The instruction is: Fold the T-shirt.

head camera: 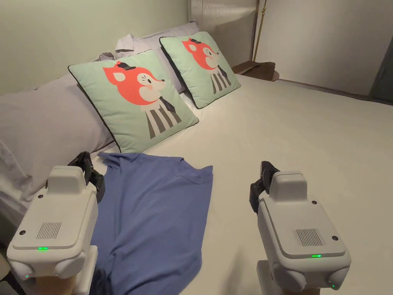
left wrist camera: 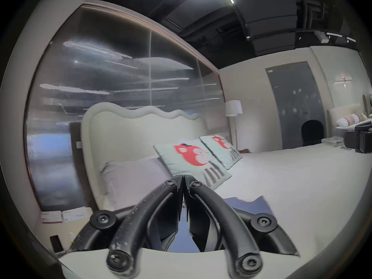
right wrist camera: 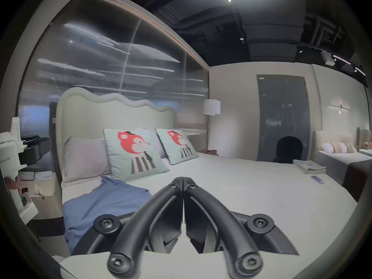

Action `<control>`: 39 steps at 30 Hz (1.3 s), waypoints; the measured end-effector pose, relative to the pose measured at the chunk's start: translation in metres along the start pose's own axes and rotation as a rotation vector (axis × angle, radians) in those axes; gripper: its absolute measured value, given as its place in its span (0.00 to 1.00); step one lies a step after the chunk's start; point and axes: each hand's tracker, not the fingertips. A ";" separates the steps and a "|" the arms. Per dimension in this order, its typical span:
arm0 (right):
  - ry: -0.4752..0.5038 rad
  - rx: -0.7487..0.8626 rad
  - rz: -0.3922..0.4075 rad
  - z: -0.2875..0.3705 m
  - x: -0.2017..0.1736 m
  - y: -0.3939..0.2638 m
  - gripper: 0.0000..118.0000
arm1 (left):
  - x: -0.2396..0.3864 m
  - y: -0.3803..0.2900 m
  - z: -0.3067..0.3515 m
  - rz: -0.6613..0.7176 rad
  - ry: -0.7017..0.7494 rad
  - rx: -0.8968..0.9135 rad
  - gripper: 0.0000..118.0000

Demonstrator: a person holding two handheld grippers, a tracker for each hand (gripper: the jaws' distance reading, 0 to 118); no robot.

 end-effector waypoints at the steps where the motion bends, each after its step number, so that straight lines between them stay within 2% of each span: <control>1: 0.008 -0.003 0.000 -0.001 -0.004 -0.001 0.00 | -0.005 -0.002 0.001 -0.006 0.010 -0.005 0.00; 6: 0.038 -0.016 -0.007 -0.006 -0.013 -0.006 0.00 | -0.018 -0.008 -0.001 -0.024 0.023 -0.031 0.00; 8: 0.039 -0.021 -0.006 -0.006 -0.012 -0.007 0.00 | -0.015 -0.010 -0.008 -0.026 -0.013 -0.069 0.00; 12: 0.023 -0.034 0.005 -0.009 -0.001 -0.012 0.00 | 0.004 -0.015 -0.043 -0.037 -0.140 -0.248 0.00; 16: -0.008 -0.050 0.001 -0.012 0.015 -0.014 0.00 | 0.028 -0.031 -0.089 0.002 -0.199 -0.431 0.01; 17: -0.015 -0.054 -0.001 -0.014 0.020 -0.015 0.00 | 0.036 -0.034 -0.099 -0.003 -0.216 -0.492 0.06; 18: -0.021 -0.057 -0.002 -0.015 0.025 -0.016 0.00 | 0.042 -0.039 -0.111 -0.006 -0.230 -0.550 0.21; 21: -0.045 -0.069 0.010 -0.017 0.037 -0.019 0.00 | 0.059 -0.058 -0.141 -0.004 -0.244 -0.692 0.86; 22: -0.049 -0.072 0.012 -0.018 0.042 -0.020 0.00 | 0.064 -0.065 -0.150 -0.005 -0.237 -0.730 0.92; 25: -0.070 -0.087 0.018 -0.019 0.054 -0.025 0.00 | 0.075 -0.082 -0.164 0.035 -0.234 -0.803 0.92; 28: -0.090 -0.103 0.014 -0.018 0.065 -0.029 0.00 | 0.085 -0.102 -0.177 0.082 -0.239 -0.951 0.92; 30: -0.105 -0.117 0.013 -0.018 0.072 -0.033 0.00 | 0.091 -0.116 -0.176 0.100 -0.236 -0.963 0.89; 31: -0.109 -0.124 0.012 -0.018 0.074 -0.035 0.00 | 0.094 -0.121 -0.174 0.093 -0.232 -0.964 0.81; 32: -0.114 -0.131 0.012 -0.017 0.077 -0.037 0.00 | 0.098 -0.125 -0.172 0.085 -0.231 -0.983 0.69; 33: -0.116 -0.135 0.012 -0.016 0.079 -0.038 0.00 | 0.101 -0.130 -0.170 0.072 -0.238 -1.008 0.62; 36: -0.124 -0.144 0.013 -0.014 0.084 -0.041 0.00 | 0.108 -0.122 -0.160 0.054 -0.235 -0.970 0.56; 37: -0.126 -0.144 0.013 -0.014 0.086 -0.041 0.00 | 0.108 -0.121 -0.162 0.062 -0.274 -0.971 0.48; 38: -0.129 -0.142 0.010 -0.013 0.087 -0.041 0.00 | 0.110 -0.118 -0.159 0.060 -0.269 -0.967 0.36; 39: -0.131 -0.141 0.006 -0.012 0.088 -0.040 0.00 | 0.113 -0.116 -0.157 0.036 -0.262 -0.954 0.20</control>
